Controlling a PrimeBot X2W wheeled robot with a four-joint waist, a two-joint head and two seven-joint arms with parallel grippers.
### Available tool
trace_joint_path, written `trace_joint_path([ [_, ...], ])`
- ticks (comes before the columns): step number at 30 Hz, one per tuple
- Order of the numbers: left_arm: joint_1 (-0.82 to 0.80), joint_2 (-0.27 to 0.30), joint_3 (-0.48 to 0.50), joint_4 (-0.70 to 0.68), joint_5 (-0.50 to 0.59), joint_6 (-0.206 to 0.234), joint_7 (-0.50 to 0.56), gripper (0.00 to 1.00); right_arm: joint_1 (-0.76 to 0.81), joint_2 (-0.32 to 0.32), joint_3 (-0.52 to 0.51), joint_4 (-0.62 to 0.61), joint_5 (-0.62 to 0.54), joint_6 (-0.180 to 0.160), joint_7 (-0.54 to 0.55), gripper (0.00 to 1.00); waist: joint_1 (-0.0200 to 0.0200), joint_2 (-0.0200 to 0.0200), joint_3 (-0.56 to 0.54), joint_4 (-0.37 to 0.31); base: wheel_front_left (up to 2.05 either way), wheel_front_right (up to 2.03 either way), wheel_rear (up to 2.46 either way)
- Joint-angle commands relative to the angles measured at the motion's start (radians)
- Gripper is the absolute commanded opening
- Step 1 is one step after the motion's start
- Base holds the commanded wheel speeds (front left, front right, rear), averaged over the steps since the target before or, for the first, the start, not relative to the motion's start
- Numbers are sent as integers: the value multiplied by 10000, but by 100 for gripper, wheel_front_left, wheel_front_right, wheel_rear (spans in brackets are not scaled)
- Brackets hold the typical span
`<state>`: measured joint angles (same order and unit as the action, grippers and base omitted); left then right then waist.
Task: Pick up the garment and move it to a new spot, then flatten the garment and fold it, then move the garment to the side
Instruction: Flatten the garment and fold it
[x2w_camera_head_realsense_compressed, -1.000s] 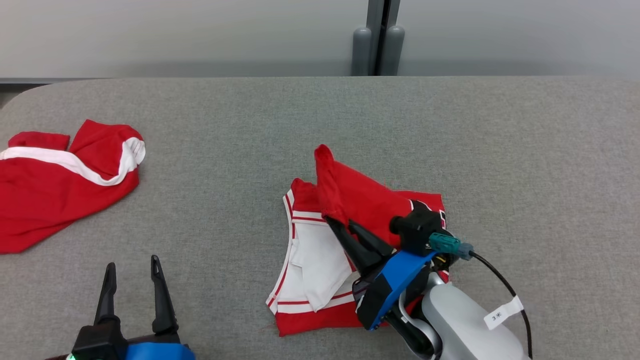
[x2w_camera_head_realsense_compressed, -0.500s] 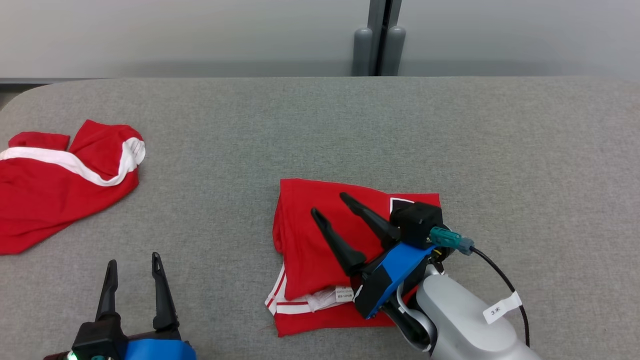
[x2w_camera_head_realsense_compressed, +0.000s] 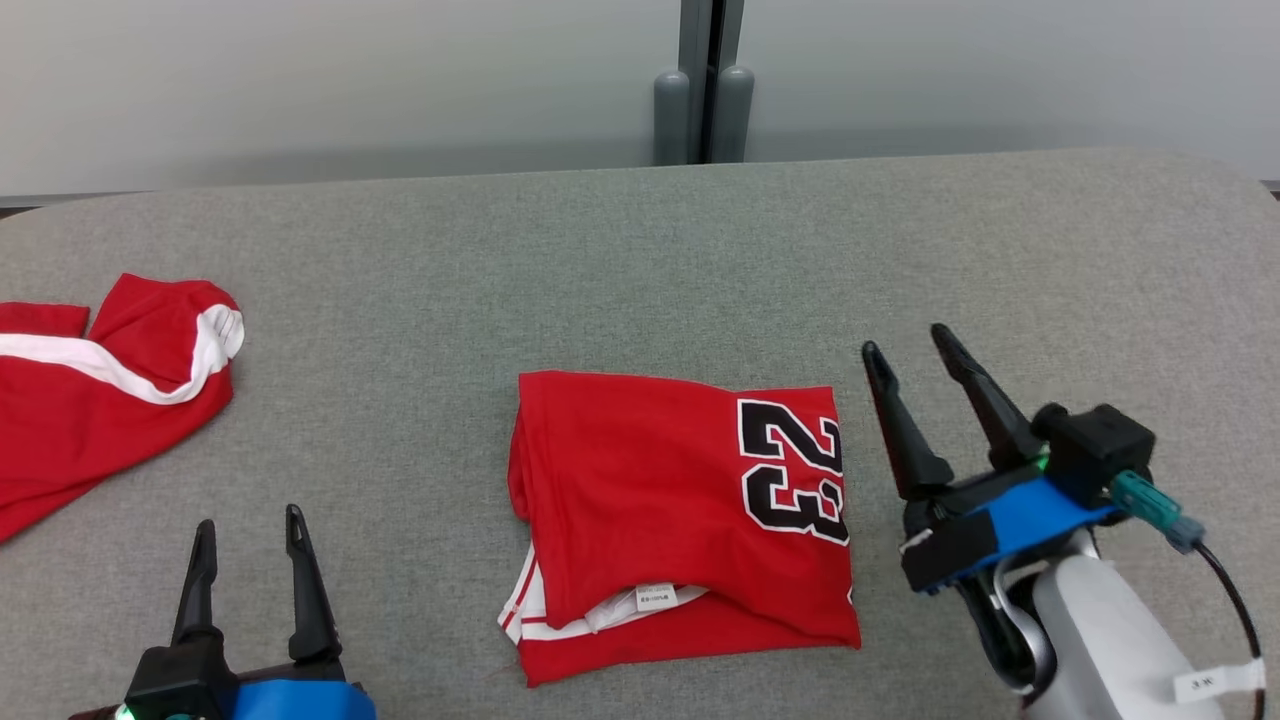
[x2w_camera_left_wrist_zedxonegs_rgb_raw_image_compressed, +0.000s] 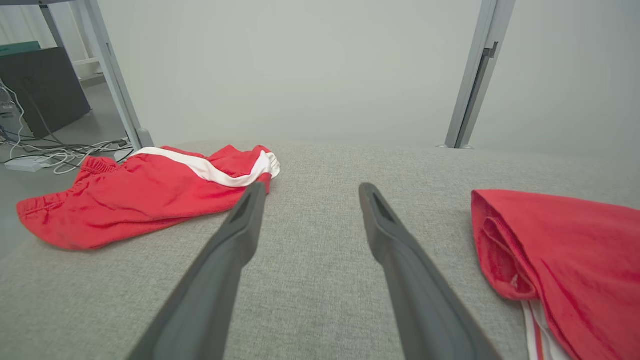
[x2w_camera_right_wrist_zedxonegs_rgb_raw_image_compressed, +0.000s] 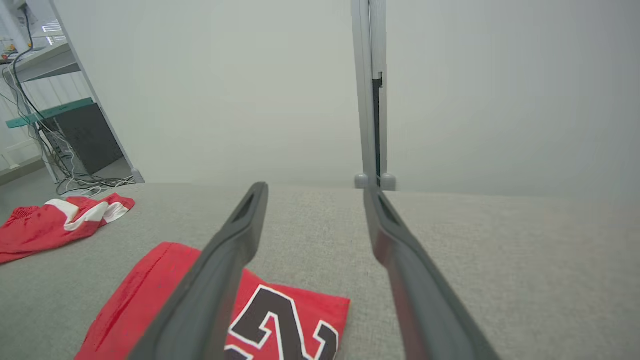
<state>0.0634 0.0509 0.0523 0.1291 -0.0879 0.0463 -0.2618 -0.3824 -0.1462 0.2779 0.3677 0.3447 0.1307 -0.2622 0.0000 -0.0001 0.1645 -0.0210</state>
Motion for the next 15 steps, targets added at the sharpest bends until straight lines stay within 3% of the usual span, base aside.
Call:
trace_joint_path([
  [1,-31,-12,38,-31,38,-5,-46,100,362,-35,-235,-188,-121,2,-35,100,0,1,-12,-23,0,0,0],
  [3,3,-12,76,-33,45,-29,-45,100,1085,89,-823,-682,-483,2,-34,100,0,1,-44,-64,0,0,0],
  [15,122,-12,52,77,83,-98,-46,100,2867,772,-1834,-1334,-1099,2,-37,100,0,1,-287,-3,0,0,0],
])
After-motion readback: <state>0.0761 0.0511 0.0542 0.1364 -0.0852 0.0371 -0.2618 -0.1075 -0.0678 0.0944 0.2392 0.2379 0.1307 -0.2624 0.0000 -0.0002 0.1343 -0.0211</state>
